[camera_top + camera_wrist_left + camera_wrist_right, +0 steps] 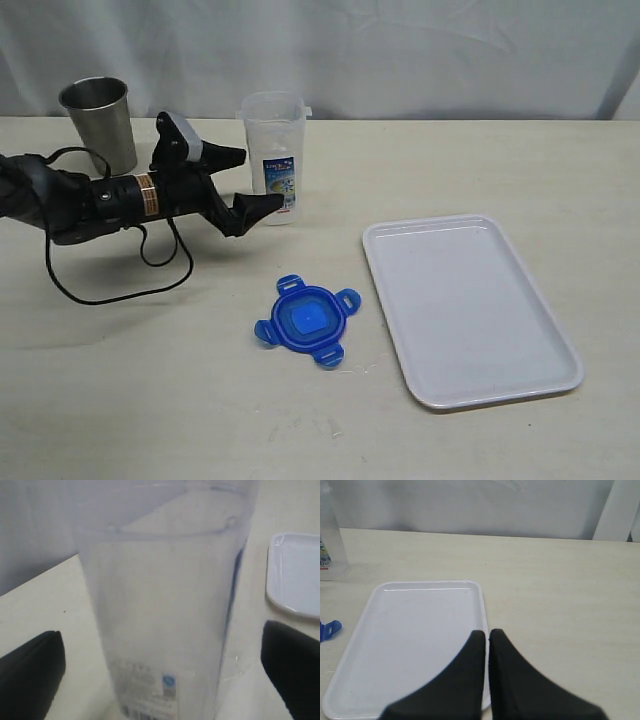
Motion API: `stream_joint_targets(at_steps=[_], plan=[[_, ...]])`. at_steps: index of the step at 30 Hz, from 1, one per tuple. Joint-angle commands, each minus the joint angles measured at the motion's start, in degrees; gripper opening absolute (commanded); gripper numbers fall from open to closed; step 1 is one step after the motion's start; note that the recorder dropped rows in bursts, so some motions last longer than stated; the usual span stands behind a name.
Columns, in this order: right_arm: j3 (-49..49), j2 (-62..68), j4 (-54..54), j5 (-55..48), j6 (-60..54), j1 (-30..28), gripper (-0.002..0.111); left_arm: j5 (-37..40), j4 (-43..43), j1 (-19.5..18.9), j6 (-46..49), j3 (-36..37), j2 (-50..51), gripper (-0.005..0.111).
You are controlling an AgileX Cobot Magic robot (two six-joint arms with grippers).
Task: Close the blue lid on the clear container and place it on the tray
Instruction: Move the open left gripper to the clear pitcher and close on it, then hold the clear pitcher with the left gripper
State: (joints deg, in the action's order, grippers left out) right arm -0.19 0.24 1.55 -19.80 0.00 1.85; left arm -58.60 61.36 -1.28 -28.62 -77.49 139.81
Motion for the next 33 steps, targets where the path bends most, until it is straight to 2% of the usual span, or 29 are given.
stream_joint_targets(at_steps=[1,4,14,33], plan=[[0.2,-0.2,-0.3,0.1,-0.5,-0.4,0.004,1.5,0.4,1.8,-2.8,-2.5,0.6,0.105],[0.2,-0.2,-0.3,0.1,-0.5,-0.4,0.004,4.4,0.4,2.6,-2.9,-3.4,0.6,0.105],[0.2,-0.2,-0.3,0.1,-0.5,-0.4,0.004,5.0,-0.5,3.0,-3.0,-3.9,0.7,0.105],[0.2,-0.2,-0.3,0.1,-0.5,-0.4,0.004,-0.2,-0.6,3.0,-3.1,-3.9,0.7,0.105]])
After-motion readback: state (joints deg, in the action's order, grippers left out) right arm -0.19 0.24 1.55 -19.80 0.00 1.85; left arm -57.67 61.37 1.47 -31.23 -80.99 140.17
